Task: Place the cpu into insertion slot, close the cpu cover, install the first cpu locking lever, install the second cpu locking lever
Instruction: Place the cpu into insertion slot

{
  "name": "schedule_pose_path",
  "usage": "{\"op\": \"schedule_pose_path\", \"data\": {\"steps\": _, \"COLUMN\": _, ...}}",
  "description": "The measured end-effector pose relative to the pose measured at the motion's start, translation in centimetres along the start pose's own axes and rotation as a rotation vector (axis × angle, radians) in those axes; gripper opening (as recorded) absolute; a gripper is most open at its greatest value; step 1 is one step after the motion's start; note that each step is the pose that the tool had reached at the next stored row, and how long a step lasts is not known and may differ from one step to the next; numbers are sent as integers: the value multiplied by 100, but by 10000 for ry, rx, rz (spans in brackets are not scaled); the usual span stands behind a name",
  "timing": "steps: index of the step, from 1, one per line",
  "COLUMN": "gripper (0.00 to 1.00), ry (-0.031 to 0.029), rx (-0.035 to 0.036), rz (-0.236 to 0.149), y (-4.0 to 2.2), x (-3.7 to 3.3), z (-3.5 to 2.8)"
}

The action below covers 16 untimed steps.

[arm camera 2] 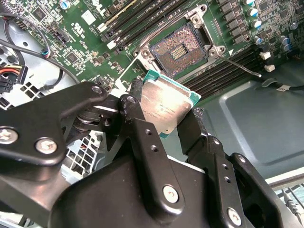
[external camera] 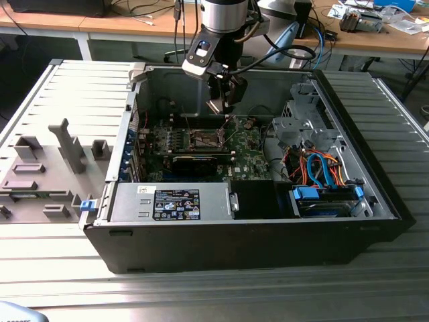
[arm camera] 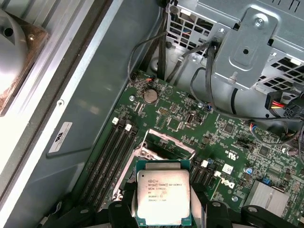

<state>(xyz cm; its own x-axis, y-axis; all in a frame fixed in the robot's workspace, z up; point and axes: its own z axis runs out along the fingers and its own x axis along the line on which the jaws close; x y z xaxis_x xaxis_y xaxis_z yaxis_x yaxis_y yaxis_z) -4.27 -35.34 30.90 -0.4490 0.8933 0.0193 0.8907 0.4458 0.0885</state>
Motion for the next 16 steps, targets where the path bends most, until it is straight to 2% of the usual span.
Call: {"op": "schedule_pose_path", "data": {"steps": 16, "gripper": 54, "ry": -14, "rx": -3, "rz": 153, "y": 0, "x": 0, "z": 0}}
